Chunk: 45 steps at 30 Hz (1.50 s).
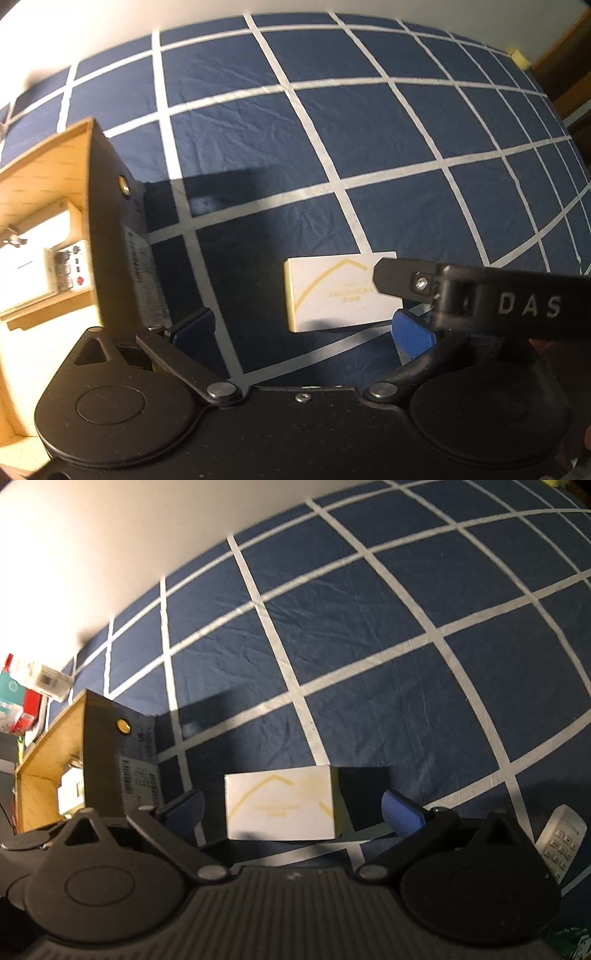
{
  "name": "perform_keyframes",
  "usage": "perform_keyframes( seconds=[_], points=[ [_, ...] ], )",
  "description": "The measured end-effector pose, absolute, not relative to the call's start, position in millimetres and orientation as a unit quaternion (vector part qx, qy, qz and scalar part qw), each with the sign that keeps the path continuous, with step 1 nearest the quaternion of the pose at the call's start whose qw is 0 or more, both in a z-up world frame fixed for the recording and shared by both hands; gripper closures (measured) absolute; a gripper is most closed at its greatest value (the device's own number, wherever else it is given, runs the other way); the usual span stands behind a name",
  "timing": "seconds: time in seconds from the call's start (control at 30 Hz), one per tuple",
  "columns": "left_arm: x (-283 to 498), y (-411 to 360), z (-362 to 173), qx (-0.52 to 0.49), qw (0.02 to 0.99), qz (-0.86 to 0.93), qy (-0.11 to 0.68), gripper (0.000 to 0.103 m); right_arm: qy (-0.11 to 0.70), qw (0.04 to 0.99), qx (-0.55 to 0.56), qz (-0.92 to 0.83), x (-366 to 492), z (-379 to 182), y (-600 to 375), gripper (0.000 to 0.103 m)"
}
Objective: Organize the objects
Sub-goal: 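Move the right tool toward the cream box with yellow pattern, then close the right gripper on the cream box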
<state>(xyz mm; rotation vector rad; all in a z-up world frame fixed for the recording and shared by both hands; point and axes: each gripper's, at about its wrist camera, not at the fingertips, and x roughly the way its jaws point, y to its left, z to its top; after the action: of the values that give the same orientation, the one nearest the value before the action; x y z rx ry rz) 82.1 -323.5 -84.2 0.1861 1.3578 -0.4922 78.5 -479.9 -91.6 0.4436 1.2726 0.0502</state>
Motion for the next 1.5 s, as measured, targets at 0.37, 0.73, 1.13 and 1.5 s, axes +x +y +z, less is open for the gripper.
perform_keyframes(
  seconds=[0.37, 0.73, 1.13, 1.5],
  points=[
    [94, -334, -123, 0.079, 0.721, -0.229, 0.65, 0.0, 0.621, 0.754, 0.209, 0.041, 96, -130, -485, 0.003],
    [106, -335, -146, 0.062, 0.7, -0.243, 0.669, 0.006, 0.646, 0.733, 0.204, 0.058, 111, -155, -477, 0.013],
    [109, -337, -157, 0.039, 0.686, -0.26, 0.679, 0.017, 0.655, 0.725, 0.203, 0.066, 116, -162, -473, 0.021],
    [109, -338, -158, 0.022, 0.679, -0.271, 0.682, 0.026, 0.658, 0.722, 0.199, 0.075, 121, -163, -472, 0.028]
  ],
)
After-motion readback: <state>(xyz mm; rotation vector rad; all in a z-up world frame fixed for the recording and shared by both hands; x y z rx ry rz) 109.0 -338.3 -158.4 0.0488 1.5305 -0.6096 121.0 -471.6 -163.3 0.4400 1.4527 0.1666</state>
